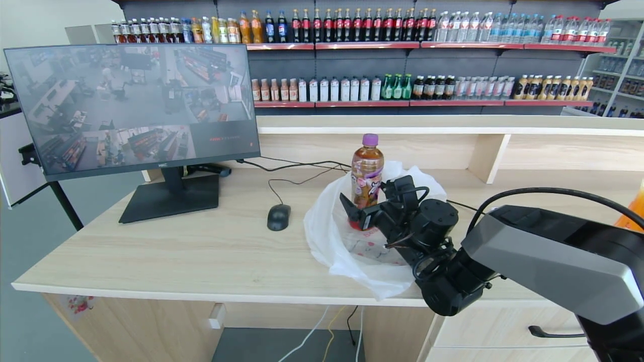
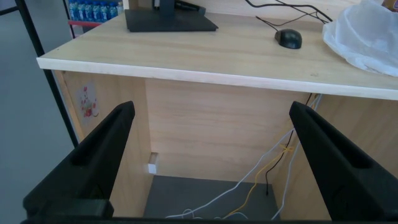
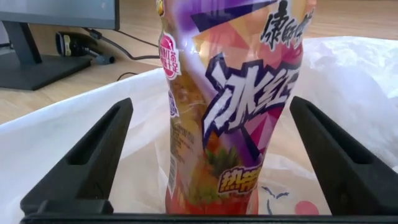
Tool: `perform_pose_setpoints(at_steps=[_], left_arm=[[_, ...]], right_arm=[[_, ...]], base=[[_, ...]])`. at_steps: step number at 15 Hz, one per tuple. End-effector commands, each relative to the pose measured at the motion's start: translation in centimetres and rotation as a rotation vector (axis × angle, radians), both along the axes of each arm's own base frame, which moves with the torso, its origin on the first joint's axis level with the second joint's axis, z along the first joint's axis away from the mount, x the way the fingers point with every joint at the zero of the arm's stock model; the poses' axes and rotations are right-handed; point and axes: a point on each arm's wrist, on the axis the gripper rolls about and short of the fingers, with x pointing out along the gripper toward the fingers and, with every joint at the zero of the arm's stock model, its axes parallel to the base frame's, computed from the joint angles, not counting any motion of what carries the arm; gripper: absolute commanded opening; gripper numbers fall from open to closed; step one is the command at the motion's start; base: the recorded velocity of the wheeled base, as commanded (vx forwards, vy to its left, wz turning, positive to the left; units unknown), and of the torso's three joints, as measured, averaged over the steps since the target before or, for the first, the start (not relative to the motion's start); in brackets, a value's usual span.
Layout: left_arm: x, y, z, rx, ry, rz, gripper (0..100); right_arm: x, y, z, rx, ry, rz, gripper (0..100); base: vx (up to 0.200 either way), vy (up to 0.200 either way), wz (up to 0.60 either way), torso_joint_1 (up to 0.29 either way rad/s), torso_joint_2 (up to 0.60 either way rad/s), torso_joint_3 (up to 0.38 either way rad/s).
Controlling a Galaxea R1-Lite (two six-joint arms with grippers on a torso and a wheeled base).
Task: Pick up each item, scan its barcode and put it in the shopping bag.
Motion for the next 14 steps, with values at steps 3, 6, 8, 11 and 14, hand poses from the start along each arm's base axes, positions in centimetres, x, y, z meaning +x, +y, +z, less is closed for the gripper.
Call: perform_pose_setpoints(at_steps=[3,6,8,11,14], left_arm=[[0.0,0.0,0.0,0.000,0.001,0.000,100],[0.0,0.0,0.0,0.000,-0.001,0.002,100],[0.0,0.0,0.0,0.000,-0.001,0.000,100],[0.0,0.0,0.0,0.000,-0.001,0.000,100],[0.0,0.0,0.0,0.000,-0.001,0.000,100]], right_arm=[[-0.3,-0.3,1.9,0.029,-0.033,-0.001,100],[-2.3,-0.6,3.1,0.023,-0.019,0.013,100],[-3.7,-1.2,4.7,0.029,-0.029,0.016,100],[-6.9,-2.7,6.8,0.024,-0.021,0.022,100],[-10.2,-3.5,8.9,0.035,-0.040,0.051,100]], base=[[0.000,0.000,0.00,0.000,0.00,0.000],[0.000,0.000,0.00,0.000,0.00,0.000],[0.000,0.000,0.00,0.000,0.00,0.000],[0.000,0.000,0.00,0.000,0.00,0.000],[0.000,0.000,0.00,0.000,0.00,0.000]])
